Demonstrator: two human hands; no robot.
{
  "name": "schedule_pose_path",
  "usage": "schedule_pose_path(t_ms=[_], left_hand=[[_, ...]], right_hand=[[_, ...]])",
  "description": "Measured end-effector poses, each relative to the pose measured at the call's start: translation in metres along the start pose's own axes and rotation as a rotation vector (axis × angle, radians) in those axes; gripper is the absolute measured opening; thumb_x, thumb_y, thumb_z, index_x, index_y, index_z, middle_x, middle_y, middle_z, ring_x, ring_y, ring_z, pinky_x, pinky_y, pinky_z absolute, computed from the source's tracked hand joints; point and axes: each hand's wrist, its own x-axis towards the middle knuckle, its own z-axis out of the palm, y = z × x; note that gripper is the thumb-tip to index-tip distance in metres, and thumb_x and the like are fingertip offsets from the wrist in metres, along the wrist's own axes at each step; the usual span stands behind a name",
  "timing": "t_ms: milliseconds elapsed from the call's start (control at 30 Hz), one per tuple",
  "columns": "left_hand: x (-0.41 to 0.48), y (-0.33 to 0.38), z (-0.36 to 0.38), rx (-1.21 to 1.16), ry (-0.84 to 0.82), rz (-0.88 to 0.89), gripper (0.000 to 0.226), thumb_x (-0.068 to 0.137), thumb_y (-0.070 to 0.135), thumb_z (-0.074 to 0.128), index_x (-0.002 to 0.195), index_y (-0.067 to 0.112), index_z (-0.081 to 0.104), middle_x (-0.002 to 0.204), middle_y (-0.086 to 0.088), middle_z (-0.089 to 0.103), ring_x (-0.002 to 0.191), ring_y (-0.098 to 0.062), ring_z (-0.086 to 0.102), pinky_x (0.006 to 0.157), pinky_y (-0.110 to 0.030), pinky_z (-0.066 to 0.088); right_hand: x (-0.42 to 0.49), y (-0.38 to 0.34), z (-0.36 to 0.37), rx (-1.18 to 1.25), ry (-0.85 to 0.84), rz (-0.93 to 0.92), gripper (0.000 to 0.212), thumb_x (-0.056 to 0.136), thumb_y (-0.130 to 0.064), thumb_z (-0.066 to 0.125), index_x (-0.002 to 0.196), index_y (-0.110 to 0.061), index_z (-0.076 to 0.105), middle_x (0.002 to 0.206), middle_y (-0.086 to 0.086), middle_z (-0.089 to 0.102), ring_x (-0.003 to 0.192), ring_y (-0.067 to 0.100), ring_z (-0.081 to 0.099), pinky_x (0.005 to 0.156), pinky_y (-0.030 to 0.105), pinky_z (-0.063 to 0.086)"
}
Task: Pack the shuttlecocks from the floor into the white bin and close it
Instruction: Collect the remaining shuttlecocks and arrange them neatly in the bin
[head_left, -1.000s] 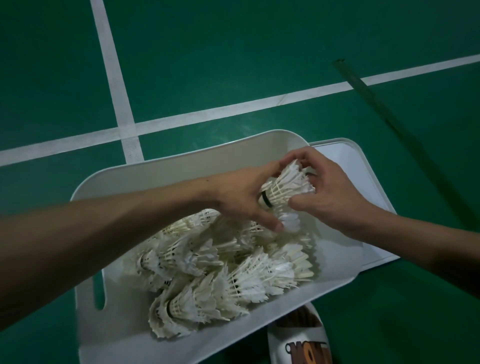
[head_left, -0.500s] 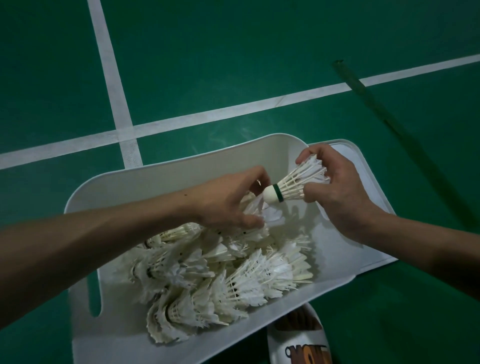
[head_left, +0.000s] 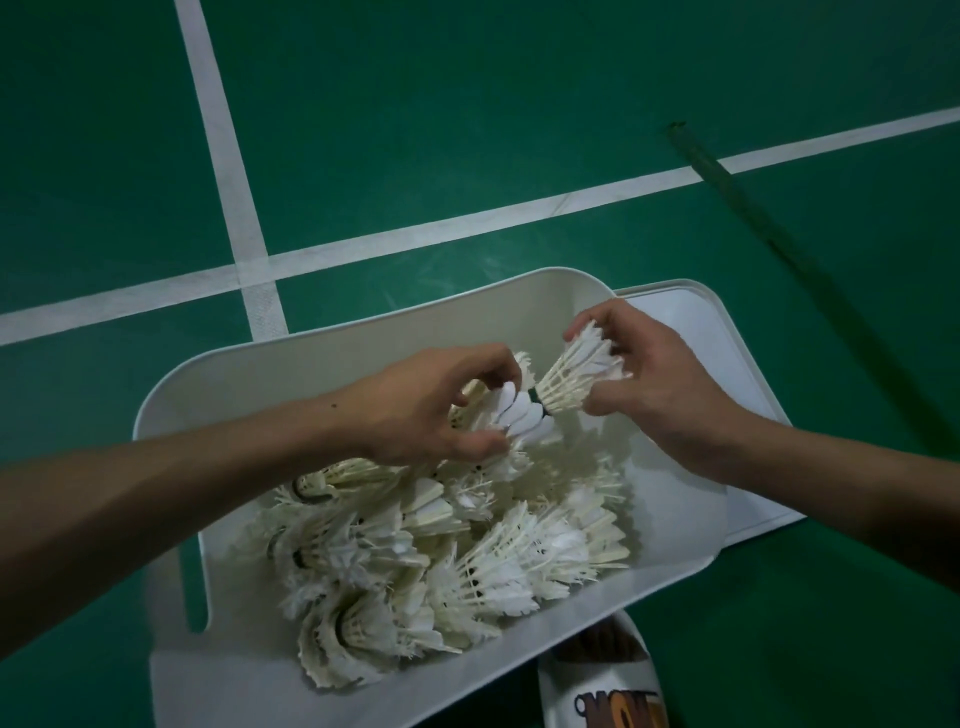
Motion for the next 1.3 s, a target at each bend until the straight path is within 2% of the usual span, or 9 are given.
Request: schedule_pose_path(t_ms=[167,267,400,533,700,833,900,1033,1300], left_hand=[[0.004,0.001,0.004,0.057,-0.012,0.013,0.043,0.085,0.039,0.067,0.124,0.027,0.053,0.128,0.011,0.055,0.11,-0.005,0.051,0.095,-0.033,0.047],[-0.004,0.0,0.002,0.042,0.038,0.012,0.059,0.082,0.055,0.059,0.135,0.033,0.043,0.144,0.012,0.042,0.122,-0.001,0.042,0.105,-0.035,0.041],[-0.033,0.001,-0.003,0.149,0.025,0.029,0.085,0.069,0.076,0.055,0.141,0.054,0.015,0.153,0.023,0.013,0.135,0.002,0.017,0.111,-0.034,0.025],[-0.065,-0.007,0.003,0.279,-0.201,-0.005,0.089,0.071,0.064,0.066,0.132,0.07,0.001,0.147,0.037,-0.011,0.135,0.005,0.002,0.109,-0.029,0.022],[-0.062,-0.016,0.002,0.25,-0.139,-0.019,0.064,0.084,0.052,0.058,0.13,0.062,0.015,0.147,0.026,0.02,0.129,0.002,0.021,0.108,-0.024,0.028],[-0.056,-0.023,0.004,0.276,-0.144,0.014,0.063,0.088,0.047,0.057,0.136,0.057,0.017,0.146,0.019,0.026,0.126,-0.001,0.027,0.101,-0.02,0.028],[-0.055,-0.025,0.006,0.269,-0.154,0.028,0.06,0.09,0.045,0.056,0.137,0.057,0.02,0.146,0.019,0.028,0.125,-0.002,0.027,0.102,-0.022,0.029],[-0.054,-0.026,0.007,0.291,-0.158,0.004,0.057,0.09,0.048,0.055,0.135,0.059,0.022,0.146,0.021,0.027,0.126,-0.002,0.026,0.105,-0.026,0.032],[-0.053,-0.021,0.009,0.22,-0.127,-0.046,0.067,0.085,0.046,0.062,0.134,0.056,0.016,0.144,0.021,0.029,0.124,0.001,0.026,0.104,-0.025,0.031]], right_hand=[[0.001,-0.001,0.003,-0.021,-0.179,0.185,0.041,0.07,0.012,0.068,0.103,-0.01,0.061,0.093,0.007,0.066,0.077,0.016,0.062,0.07,0.033,0.056],[0.003,0.0,0.005,0.004,-0.198,0.273,0.046,0.073,0.006,0.071,0.11,-0.017,0.058,0.098,0.006,0.07,0.085,0.018,0.065,0.079,0.038,0.056],[0.005,-0.003,0.001,0.034,-0.278,0.333,0.058,0.078,0.009,0.068,0.119,-0.029,0.051,0.088,0.001,0.074,0.077,0.013,0.068,0.077,0.03,0.056],[0.003,-0.007,0.0,-0.031,-0.31,0.365,0.052,0.076,0.015,0.064,0.116,-0.019,0.06,0.097,0.004,0.072,0.081,0.013,0.067,0.075,0.024,0.053],[0.002,-0.01,-0.003,-0.265,-0.258,0.303,0.052,0.072,0.008,0.072,0.117,-0.018,0.064,0.106,-0.004,0.07,0.087,0.017,0.071,0.085,0.038,0.057],[-0.005,-0.011,-0.002,-0.579,-0.317,0.22,0.074,0.074,-0.014,0.08,0.13,-0.04,0.039,0.101,-0.01,0.051,0.081,0.01,0.062,0.08,0.029,0.054],[-0.005,-0.011,-0.001,-0.653,-0.309,0.181,0.07,0.073,-0.019,0.082,0.125,-0.043,0.042,0.102,-0.01,0.055,0.09,0.01,0.061,0.085,0.03,0.052],[0.001,-0.003,0.004,-0.714,-0.241,0.158,0.055,0.071,-0.02,0.083,0.116,-0.035,0.055,0.109,-0.004,0.062,0.098,0.015,0.058,0.087,0.03,0.047],[0.005,0.0,0.002,-0.665,-0.266,0.184,0.062,0.071,-0.016,0.082,0.125,-0.033,0.055,0.12,-0.005,0.06,0.099,0.015,0.059,0.092,0.033,0.049]])
